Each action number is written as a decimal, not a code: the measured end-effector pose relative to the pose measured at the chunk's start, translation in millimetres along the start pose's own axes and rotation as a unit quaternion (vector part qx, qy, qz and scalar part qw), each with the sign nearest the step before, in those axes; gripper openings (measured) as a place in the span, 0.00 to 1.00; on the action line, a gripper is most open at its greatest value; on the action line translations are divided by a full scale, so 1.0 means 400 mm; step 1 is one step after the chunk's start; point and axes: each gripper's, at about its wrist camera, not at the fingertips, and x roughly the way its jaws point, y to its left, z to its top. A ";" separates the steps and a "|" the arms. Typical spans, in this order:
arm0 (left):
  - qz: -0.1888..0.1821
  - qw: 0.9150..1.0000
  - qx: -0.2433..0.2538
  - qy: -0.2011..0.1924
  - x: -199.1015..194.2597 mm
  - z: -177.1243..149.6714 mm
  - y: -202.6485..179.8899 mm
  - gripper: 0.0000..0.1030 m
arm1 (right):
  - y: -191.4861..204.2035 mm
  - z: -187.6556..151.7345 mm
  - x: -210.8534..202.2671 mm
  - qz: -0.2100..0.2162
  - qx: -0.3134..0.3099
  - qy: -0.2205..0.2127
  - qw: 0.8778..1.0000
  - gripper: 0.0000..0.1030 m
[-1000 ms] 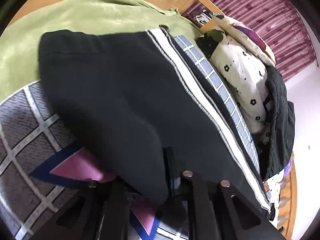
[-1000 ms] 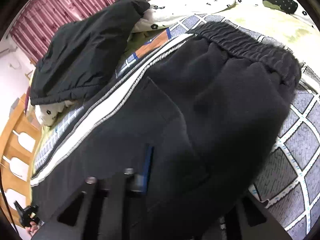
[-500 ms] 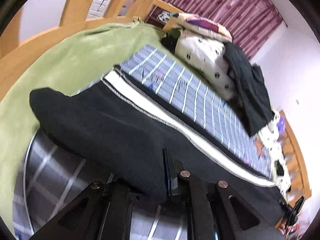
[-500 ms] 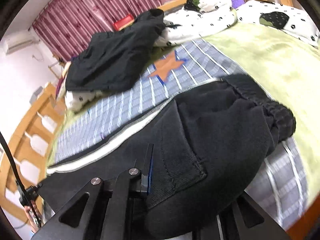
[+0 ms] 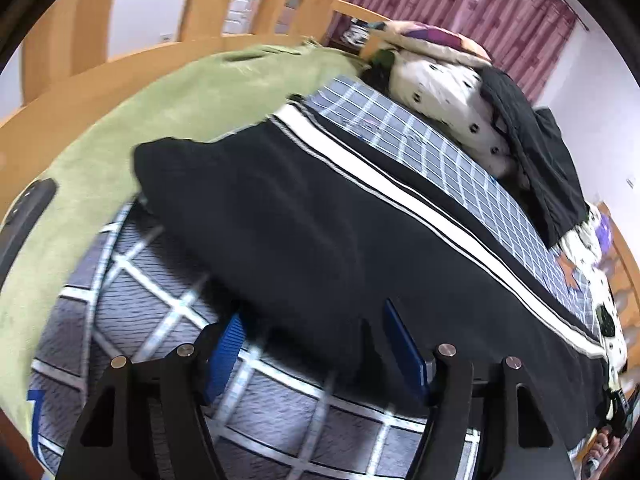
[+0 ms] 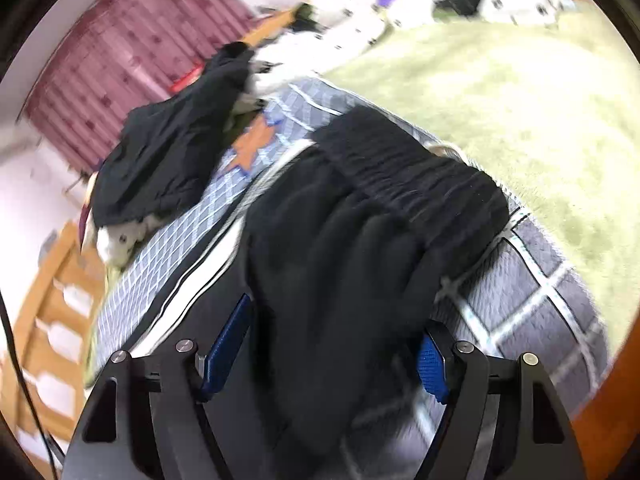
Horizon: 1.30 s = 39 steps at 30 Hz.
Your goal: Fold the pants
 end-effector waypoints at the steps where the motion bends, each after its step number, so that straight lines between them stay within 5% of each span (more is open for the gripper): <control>1: 0.003 1.000 -0.014 -0.005 -0.002 0.000 0.015 0.65 | -0.013 0.015 0.027 0.004 0.020 0.004 1.000 0.73; 3: -0.007 0.998 -0.060 -0.012 0.002 0.009 0.052 0.65 | -0.013 0.028 0.046 -0.001 0.034 -0.002 0.999 0.73; 7: 0.002 0.994 -0.110 -0.019 0.034 0.046 0.082 0.62 | 0.031 0.083 0.067 -0.034 -0.007 -0.004 0.999 0.31; 9: 0.033 0.994 -0.102 -0.023 0.055 0.075 0.064 0.13 | 0.054 0.114 0.048 -0.025 -0.038 -0.011 0.999 0.23; 14: 0.030 0.995 -0.085 -0.046 0.033 0.104 0.042 0.11 | 0.093 0.168 -0.025 -0.001 -0.073 -0.047 0.996 0.22; 17: 0.054 0.995 -0.077 -0.015 0.060 0.080 0.060 0.14 | 0.071 0.136 0.019 -0.036 -0.090 -0.016 0.995 0.29; 20: 0.033 0.996 -0.084 0.000 0.051 0.066 0.094 0.26 | 0.009 0.086 0.052 -0.076 -0.071 0.048 0.993 0.39; 24: 0.044 0.999 -0.029 0.011 0.001 0.057 0.088 0.48 | -0.003 0.039 -0.057 -0.104 -0.081 0.021 0.991 0.43; 28: 0.046 0.996 0.071 0.007 -0.077 0.042 0.039 0.48 | 0.109 0.032 -0.183 -0.133 -0.152 -0.027 0.979 0.46; 31: 0.007 0.995 0.095 -0.016 -0.147 0.072 0.009 0.49 | 0.218 0.028 -0.220 -0.131 -0.197 -0.046 0.970 0.51; 34: 0.010 0.993 0.115 -0.031 -0.175 0.133 -0.035 0.54 | 0.343 0.021 -0.182 -0.102 -0.235 -0.053 0.965 0.60; 36: -0.002 0.992 0.121 -0.038 -0.169 0.178 -0.062 0.64 | 0.423 -0.006 -0.136 -0.081 -0.258 -0.052 0.961 0.61; 39: 0.004 0.990 0.137 -0.036 -0.124 0.230 -0.107 0.66 | 0.547 -0.056 -0.035 -0.058 -0.301 -0.025 0.951 0.61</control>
